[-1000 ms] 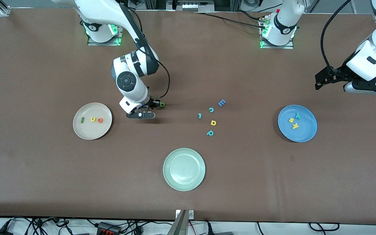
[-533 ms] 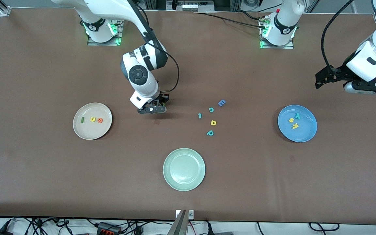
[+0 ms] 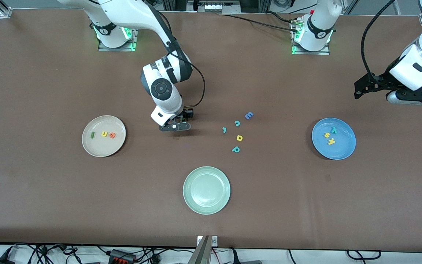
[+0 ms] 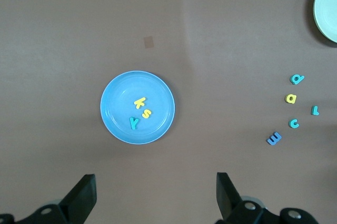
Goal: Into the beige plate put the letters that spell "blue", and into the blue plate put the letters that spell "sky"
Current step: 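Grasp the green g letter with the right gripper and lift it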
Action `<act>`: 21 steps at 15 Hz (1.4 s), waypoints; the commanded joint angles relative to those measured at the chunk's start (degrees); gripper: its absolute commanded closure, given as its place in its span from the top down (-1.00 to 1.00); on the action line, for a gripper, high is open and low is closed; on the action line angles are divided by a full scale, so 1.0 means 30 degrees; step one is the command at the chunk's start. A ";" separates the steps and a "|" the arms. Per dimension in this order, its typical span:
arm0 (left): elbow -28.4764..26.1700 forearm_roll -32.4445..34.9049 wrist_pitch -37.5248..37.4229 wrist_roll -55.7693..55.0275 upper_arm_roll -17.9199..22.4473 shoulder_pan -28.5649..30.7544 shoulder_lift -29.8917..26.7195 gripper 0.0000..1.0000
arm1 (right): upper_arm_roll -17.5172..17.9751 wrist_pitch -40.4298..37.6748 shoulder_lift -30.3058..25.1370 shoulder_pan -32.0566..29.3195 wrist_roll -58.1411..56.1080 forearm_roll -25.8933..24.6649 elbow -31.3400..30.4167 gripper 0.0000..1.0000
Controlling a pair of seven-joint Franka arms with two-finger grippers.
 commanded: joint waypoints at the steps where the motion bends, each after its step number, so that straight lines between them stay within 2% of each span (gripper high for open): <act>1: 0.0680 -0.0222 -0.0661 0.0121 0.0176 -0.0121 0.0292 1.00 | -0.0074 -0.0080 0.0253 0.0337 -0.0125 0.0036 0.0286 0.21; 7: 0.0973 -0.0397 -0.0691 0.0149 0.0176 -0.0121 0.0526 1.00 | -0.0045 -0.0226 0.0312 0.0396 -0.0183 0.0036 0.0286 0.02; 15: 0.0973 -0.0397 -0.0720 0.0296 0.0323 0.0025 0.0584 1.00 | -0.0074 -0.0168 0.0634 0.0308 -0.0329 0.0036 0.0286 -0.06; 16: 0.1002 -0.0397 -0.0633 0.0325 0.0323 0.0025 0.0614 1.00 | -0.0074 -0.0168 0.0634 0.0337 -0.0329 0.0036 0.0286 -0.16; 18: 0.1032 -0.0368 -0.0574 0.0296 0.0323 -0.0004 0.0643 1.00 | -0.0074 -0.0168 0.0605 0.0337 -0.0417 0.0036 0.0315 -0.68; 19: 0.1032 -0.0368 -0.0574 0.0296 0.0323 -0.0033 0.0614 1.00 | -0.0074 -0.0197 0.0576 0.0279 -0.0446 0.0065 0.0402 -0.83; 21: 0.1032 -0.0368 -0.0603 0.0296 0.0265 -0.0033 0.0614 1.00 | -0.0132 -0.0430 0.0430 0.0133 -0.0301 0.0095 0.0870 -0.91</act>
